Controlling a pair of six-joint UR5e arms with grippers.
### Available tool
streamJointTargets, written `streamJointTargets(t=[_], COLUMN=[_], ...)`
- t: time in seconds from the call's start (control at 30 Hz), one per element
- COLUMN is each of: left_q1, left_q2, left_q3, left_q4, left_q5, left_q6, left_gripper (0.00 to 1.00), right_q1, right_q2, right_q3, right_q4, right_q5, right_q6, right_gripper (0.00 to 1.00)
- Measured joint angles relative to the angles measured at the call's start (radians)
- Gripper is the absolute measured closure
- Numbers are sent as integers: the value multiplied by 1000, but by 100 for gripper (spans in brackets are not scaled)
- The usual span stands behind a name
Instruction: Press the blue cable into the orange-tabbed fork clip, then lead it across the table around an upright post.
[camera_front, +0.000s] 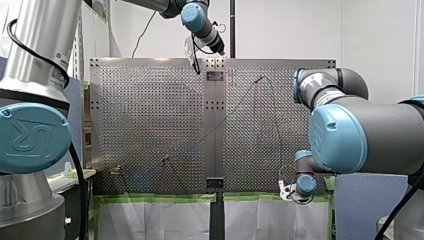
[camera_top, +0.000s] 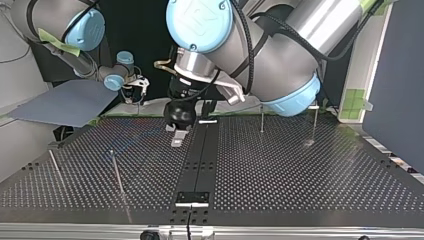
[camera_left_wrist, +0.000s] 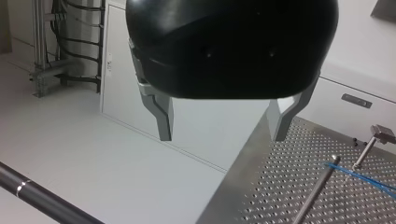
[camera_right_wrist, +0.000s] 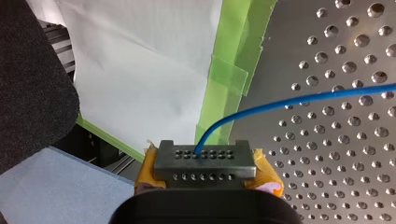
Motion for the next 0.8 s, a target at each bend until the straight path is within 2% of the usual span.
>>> streamJointTargets(t=[0.43, 0.6, 0.8], left_q1=[5, 5, 6], left_q2=[-96, -130, -140], left_q3=[-115, -158, -212], left_q4=[114, 157, 212], left_q5=[33, 6, -31], left_q6=[47, 43, 59], left_gripper=[0, 0, 0], right_q1=[3, 3, 6], right_q2=[-3, -4, -4], right_q3=[-2, -2, -2], right_q4=[1, 1, 1], right_q5=[2, 3, 5], right_q6=[0, -1, -6], right_gripper=[100, 100, 100])
